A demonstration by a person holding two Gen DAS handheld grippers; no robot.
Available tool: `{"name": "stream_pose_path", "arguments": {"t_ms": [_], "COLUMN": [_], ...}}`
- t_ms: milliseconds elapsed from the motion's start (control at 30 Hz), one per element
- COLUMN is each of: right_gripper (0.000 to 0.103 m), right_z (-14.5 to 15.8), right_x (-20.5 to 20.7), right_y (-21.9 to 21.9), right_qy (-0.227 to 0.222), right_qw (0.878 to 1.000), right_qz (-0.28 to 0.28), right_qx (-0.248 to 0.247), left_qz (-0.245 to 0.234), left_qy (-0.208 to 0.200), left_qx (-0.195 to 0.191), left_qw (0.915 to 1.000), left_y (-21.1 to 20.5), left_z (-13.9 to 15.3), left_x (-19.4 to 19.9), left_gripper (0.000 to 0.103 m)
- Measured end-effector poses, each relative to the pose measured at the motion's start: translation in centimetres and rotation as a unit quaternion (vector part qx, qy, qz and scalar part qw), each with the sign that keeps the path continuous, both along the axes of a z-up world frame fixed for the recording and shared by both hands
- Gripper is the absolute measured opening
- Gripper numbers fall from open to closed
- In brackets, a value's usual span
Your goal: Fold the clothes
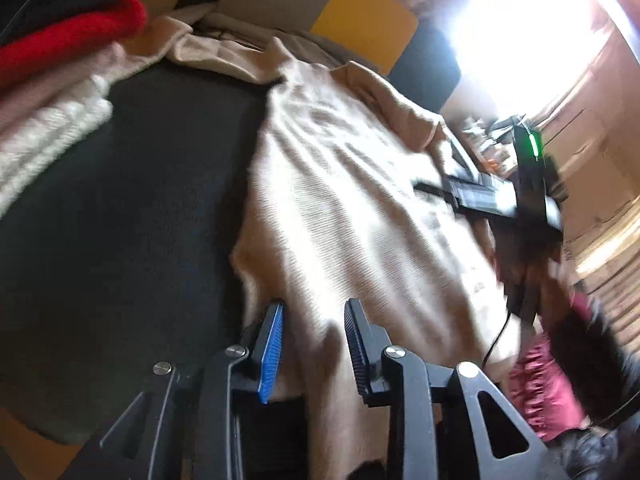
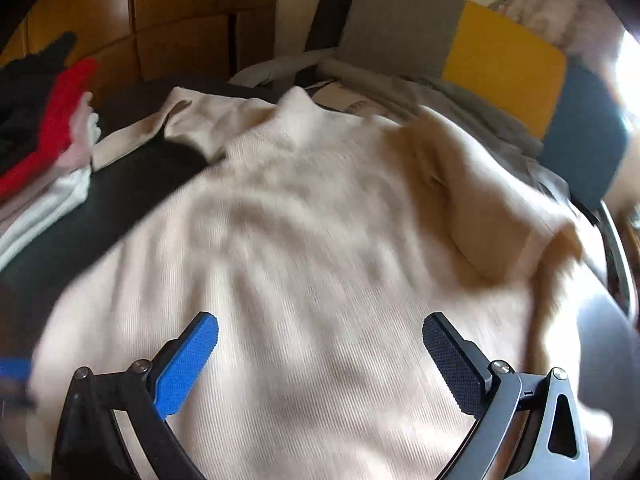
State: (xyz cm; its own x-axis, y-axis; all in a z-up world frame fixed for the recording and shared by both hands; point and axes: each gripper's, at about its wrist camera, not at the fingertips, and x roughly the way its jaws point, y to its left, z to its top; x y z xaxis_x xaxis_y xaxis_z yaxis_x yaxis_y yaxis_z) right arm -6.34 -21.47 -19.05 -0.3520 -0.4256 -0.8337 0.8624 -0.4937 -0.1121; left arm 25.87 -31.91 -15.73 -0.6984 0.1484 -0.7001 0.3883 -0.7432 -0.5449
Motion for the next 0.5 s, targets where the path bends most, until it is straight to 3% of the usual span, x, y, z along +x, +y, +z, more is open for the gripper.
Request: {"name": "stream_pose_path", "arguments": {"t_ms": [33, 67, 100, 233, 367, 500], "right_gripper": [0.103, 0.103, 0.103, 0.103, 0.103, 0.103], "right_z": [0.0, 0.0, 0.1, 0.1, -0.3, -0.8], "right_x": [0.1, 0.1, 0.2, 0.4, -0.2, -0.8], "right_y": [1.5, 3.0, 4.6, 10.6, 12.3, 13.9], "right_qy": [0.001, 0.002, 0.003, 0.007, 0.001, -0.006], "right_qw": [1.000, 1.000, 1.000, 0.998, 0.997, 0.995], "right_qz": [-0.007, -0.015, -0.022, -0.052, -0.067, -0.081], "right_qx": [-0.003, -0.007, -0.010, -0.023, -0.040, -0.056], "left_qz": [0.001, 0.002, 0.002, 0.016, 0.031, 0.064], "left_qy": [0.003, 0.000, -0.004, -0.003, -0.046, -0.067], "left_qx": [0.003, -0.005, -0.015, -0.067, -0.132, -0.123], "left_qw": [1.0000, 1.0000, 0.9999, 0.9977, 0.9897, 0.9880], "left_y": [-0.1, 0.0, 0.1, 0.4, 0.7, 0.6], "left_z": [0.2, 0.5, 0.8, 3.5, 4.9, 4.1], "left_x": [-0.2, -0.3, -0.5, 0.6, 1.7, 2.6], "left_gripper": [0.022, 0.009, 0.006, 0.005, 0.004, 0.000]}}
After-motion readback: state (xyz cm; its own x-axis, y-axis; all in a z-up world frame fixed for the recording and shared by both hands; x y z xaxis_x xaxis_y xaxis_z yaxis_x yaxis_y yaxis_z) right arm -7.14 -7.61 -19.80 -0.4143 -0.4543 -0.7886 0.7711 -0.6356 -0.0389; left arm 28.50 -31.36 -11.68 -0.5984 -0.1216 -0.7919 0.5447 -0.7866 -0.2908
